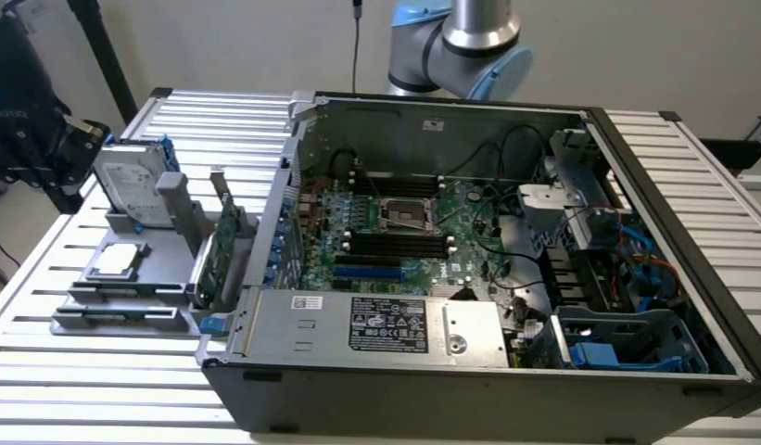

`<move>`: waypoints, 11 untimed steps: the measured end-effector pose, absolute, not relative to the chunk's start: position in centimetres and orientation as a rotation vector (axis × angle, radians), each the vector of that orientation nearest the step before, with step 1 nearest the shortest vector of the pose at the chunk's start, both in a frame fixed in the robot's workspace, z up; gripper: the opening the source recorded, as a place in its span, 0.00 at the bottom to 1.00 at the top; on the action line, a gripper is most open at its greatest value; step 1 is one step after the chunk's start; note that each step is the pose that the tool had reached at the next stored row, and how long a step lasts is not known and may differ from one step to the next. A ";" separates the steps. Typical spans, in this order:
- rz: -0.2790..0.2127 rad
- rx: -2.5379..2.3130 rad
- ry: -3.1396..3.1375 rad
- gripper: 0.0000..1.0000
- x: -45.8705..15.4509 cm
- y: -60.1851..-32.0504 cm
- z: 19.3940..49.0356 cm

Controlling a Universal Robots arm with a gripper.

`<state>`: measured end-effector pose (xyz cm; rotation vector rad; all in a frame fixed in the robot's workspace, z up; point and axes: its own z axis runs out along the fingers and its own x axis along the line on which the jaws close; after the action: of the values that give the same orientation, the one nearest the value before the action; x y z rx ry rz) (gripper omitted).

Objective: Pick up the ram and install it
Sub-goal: 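Reach for the ram, then pick up the ram and move it above insertion slot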

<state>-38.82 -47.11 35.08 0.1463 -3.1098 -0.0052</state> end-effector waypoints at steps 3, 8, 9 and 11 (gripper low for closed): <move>-0.005 0.149 -3.110 0.11 -38.8 -47.1 35.1; -0.005 0.149 -3.110 0.11 -38.8 -47.1 35.1; -0.005 0.149 -3.110 0.11 -38.9 -47.1 35.1; -0.005 0.149 -3.110 0.11 -38.8 -47.1 35.1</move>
<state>-38.85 -47.13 35.07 0.1487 -3.1099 -0.0053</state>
